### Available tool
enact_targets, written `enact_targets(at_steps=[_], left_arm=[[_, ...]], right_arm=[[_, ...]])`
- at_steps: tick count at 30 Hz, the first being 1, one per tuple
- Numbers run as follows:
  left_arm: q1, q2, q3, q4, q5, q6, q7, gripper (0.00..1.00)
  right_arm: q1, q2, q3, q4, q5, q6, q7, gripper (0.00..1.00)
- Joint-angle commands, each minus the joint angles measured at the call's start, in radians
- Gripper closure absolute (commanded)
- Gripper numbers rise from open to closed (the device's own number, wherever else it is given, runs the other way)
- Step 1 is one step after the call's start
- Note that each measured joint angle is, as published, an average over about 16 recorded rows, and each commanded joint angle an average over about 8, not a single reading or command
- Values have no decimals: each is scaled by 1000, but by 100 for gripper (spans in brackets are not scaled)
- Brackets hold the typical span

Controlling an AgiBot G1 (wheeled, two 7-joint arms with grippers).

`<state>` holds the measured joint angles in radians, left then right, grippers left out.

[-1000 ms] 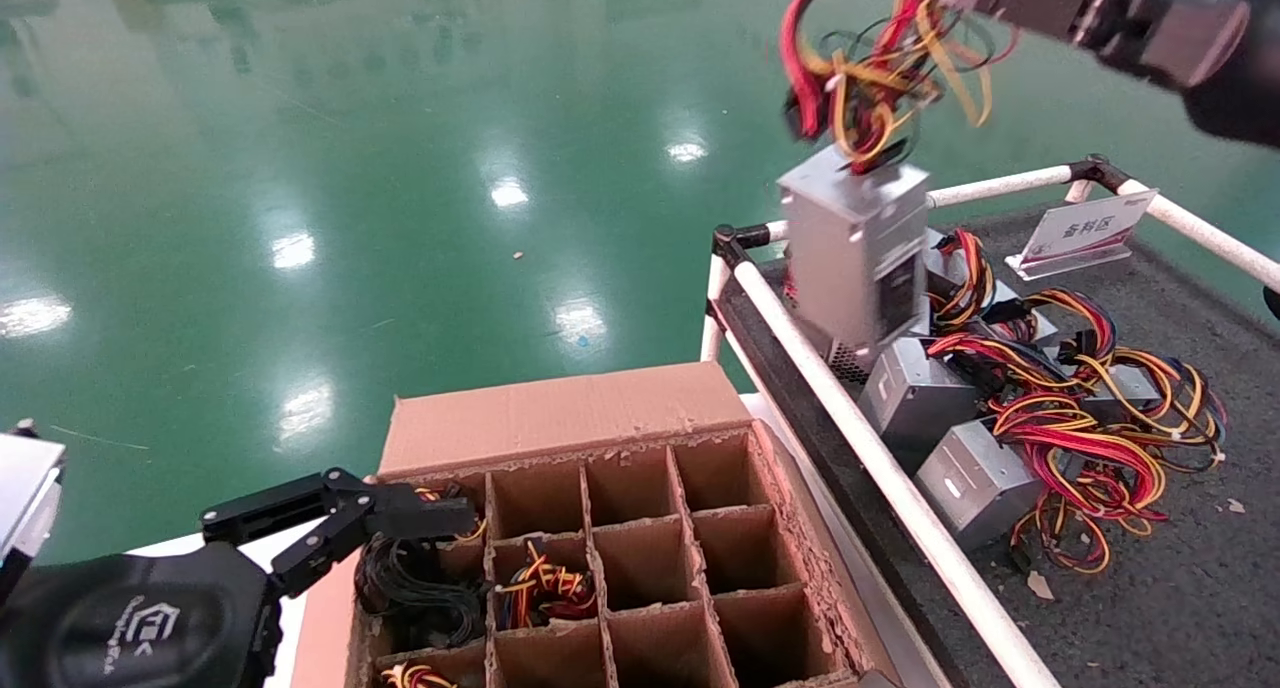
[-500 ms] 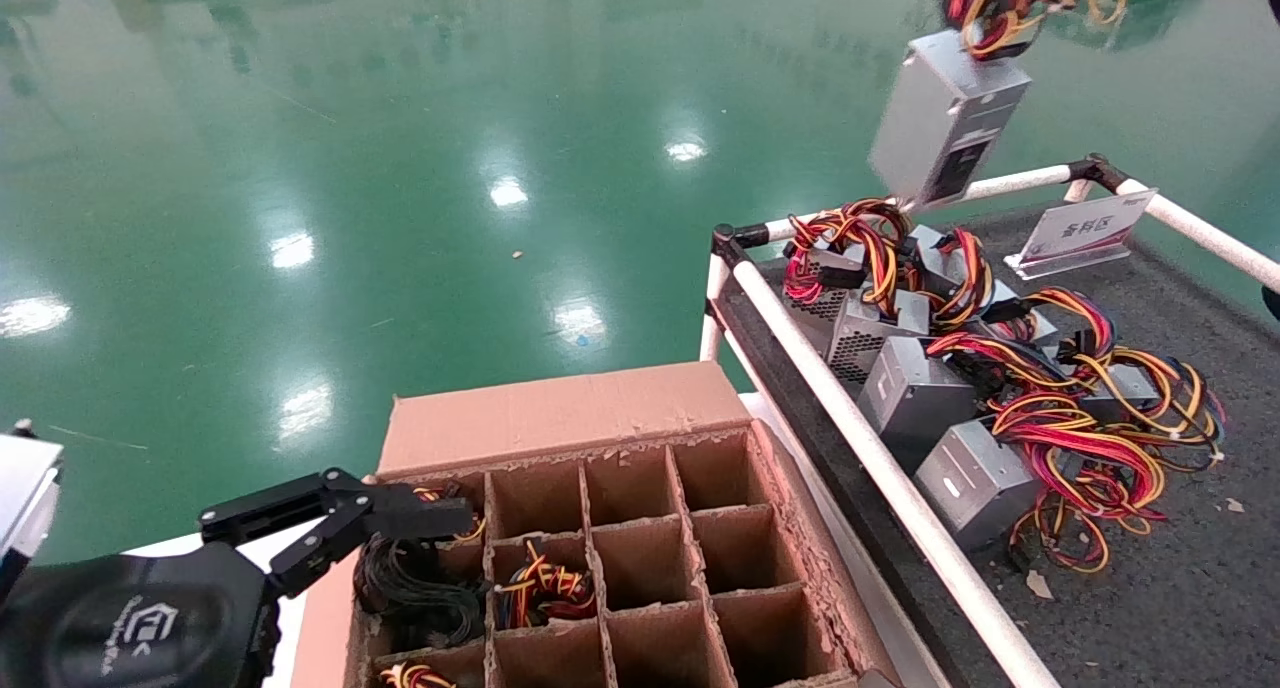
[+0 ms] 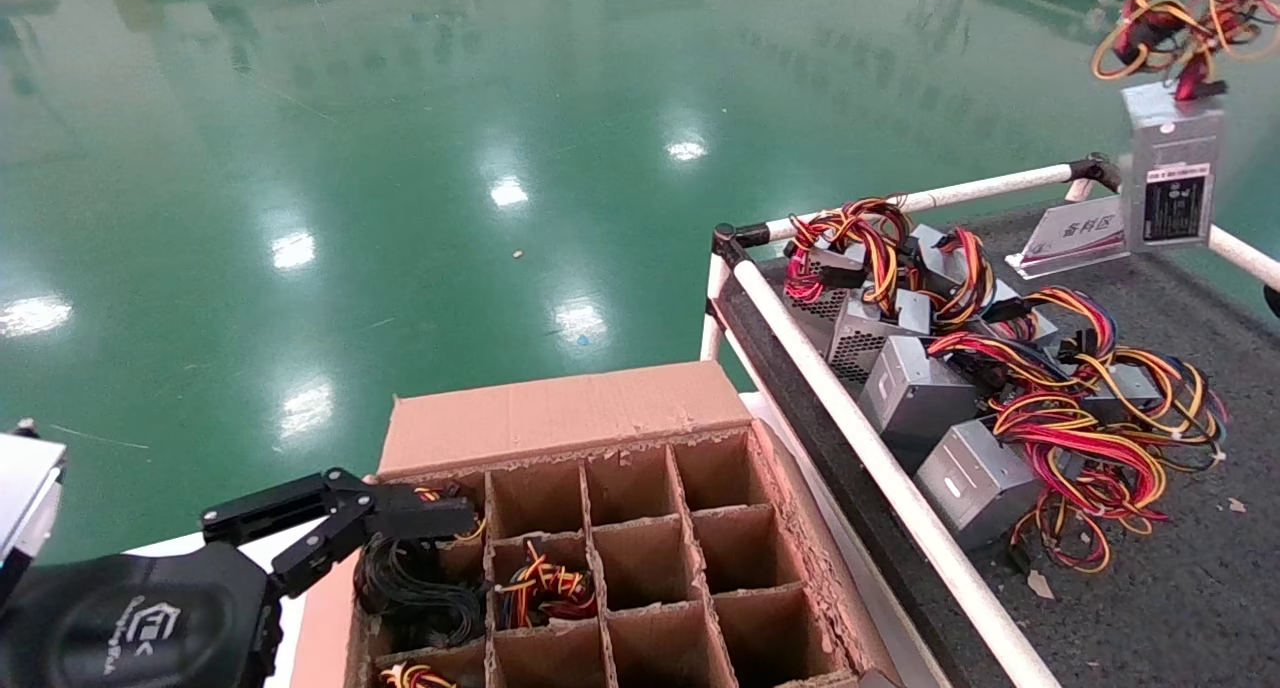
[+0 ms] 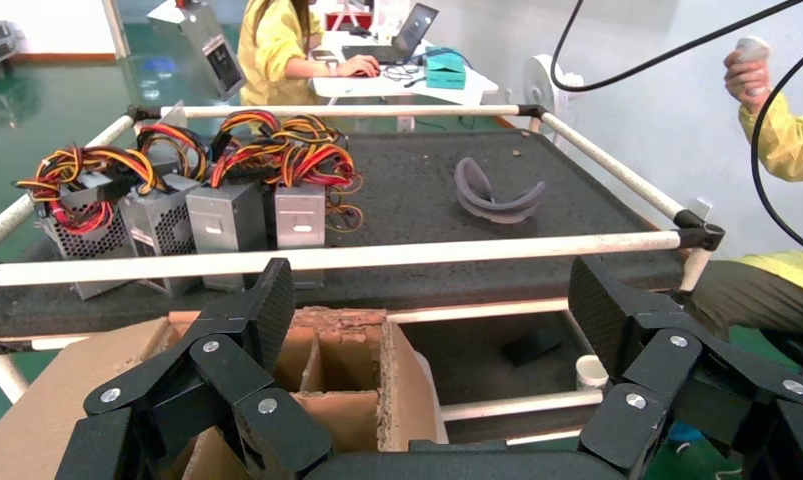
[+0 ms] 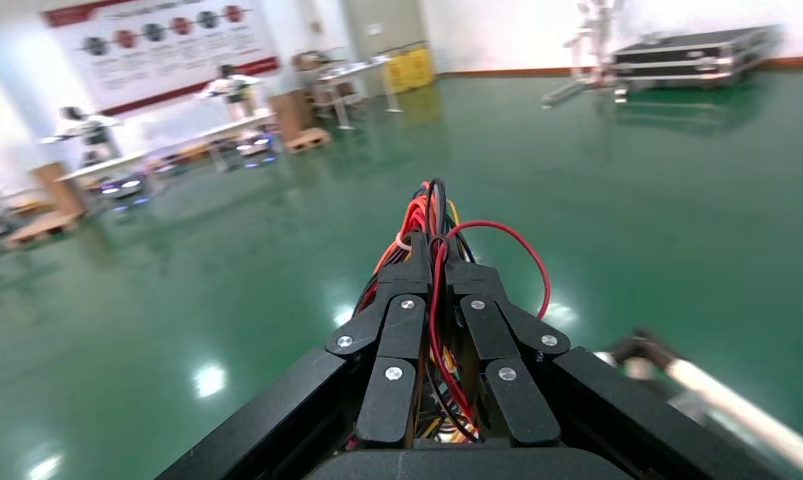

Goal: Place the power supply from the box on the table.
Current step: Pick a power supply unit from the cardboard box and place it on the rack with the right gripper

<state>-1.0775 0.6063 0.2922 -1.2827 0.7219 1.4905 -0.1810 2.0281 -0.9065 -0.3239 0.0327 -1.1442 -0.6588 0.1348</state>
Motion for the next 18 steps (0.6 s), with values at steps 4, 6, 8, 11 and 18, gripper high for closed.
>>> enact_targets(at_steps=[4,6,8,11,18], left_arm=[[0,0,0,0,0,0,0,0],[0,0,0,0,0,0,0,0],[0,0,1,0,0,0,0,0],[0,0,1,0,0,0,0,0],[0,0,1,0,-1,0,1,0]], right_arm=[[-18,-3,1,-24,1,58,-25,100],[-30,-4,2,-29,2,68,-32,100],[-44,-6,4,-33,4,77,-39,100],[-65,-14,6,-38,7,91,-47,100],[-112,-51,14,-44,18,123,-54,100]])
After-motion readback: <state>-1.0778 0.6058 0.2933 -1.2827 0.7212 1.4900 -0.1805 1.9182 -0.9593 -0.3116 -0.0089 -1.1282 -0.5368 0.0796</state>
